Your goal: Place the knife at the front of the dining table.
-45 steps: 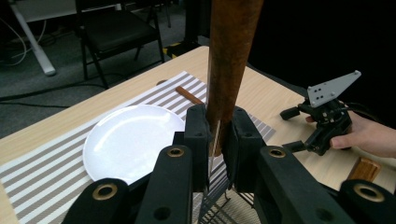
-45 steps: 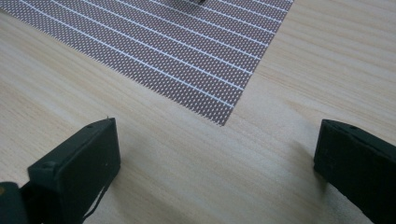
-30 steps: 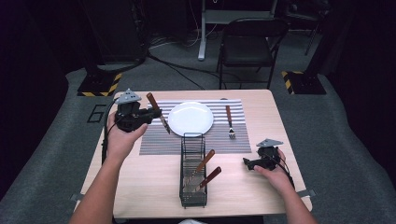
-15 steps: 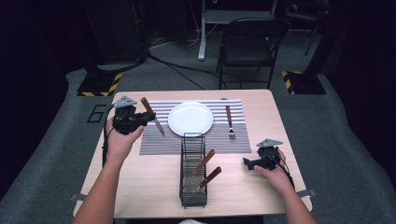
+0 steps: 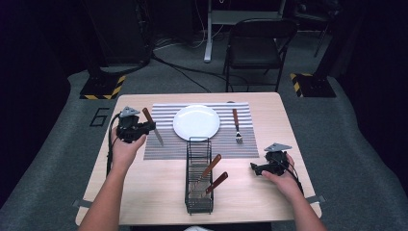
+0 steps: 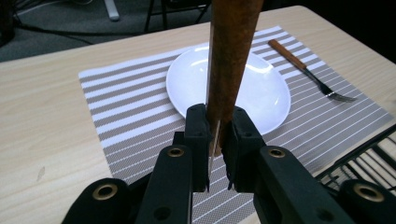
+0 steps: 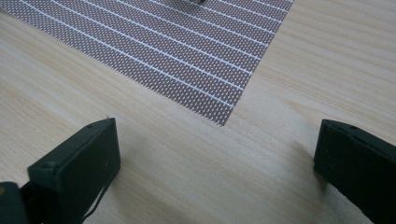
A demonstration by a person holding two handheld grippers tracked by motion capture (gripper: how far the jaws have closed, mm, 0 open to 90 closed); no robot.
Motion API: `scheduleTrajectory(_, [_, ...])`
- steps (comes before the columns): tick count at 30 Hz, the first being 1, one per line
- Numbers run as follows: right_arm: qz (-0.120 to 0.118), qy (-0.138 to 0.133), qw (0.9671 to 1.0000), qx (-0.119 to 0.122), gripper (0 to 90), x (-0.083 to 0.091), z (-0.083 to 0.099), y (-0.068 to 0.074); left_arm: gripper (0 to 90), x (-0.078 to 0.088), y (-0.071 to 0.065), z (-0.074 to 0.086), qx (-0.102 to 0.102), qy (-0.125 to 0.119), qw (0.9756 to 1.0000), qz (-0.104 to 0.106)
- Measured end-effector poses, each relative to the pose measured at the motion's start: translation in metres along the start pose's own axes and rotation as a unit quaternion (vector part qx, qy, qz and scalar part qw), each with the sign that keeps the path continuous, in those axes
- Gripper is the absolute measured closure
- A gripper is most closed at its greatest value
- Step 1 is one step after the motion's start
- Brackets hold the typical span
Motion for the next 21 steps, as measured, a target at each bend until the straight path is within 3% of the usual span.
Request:
scheduleTrajectory(6, [0.000, 0.000, 1.0000, 0.000, 0.0, 0.000, 0.000, 0.000, 80.5, -0.007, 0.008, 0.011, 0.002, 0.013, 0.9998, -0.015])
scheduleTrajectory(21, [0.000, 0.000, 1.0000, 0.000, 0.0, 0.000, 0.000, 0.000, 80.5, -0.016, 0.014, 0.018, 0.009, 0.026, 0.9994, -0.021])
Point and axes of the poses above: each handheld gripper's, and its own axes: x roughly backward along the jaws, z roughly out of its underside, y roughly to its left, the point moved 8 cm from there along -x, roughly forward along the jaws
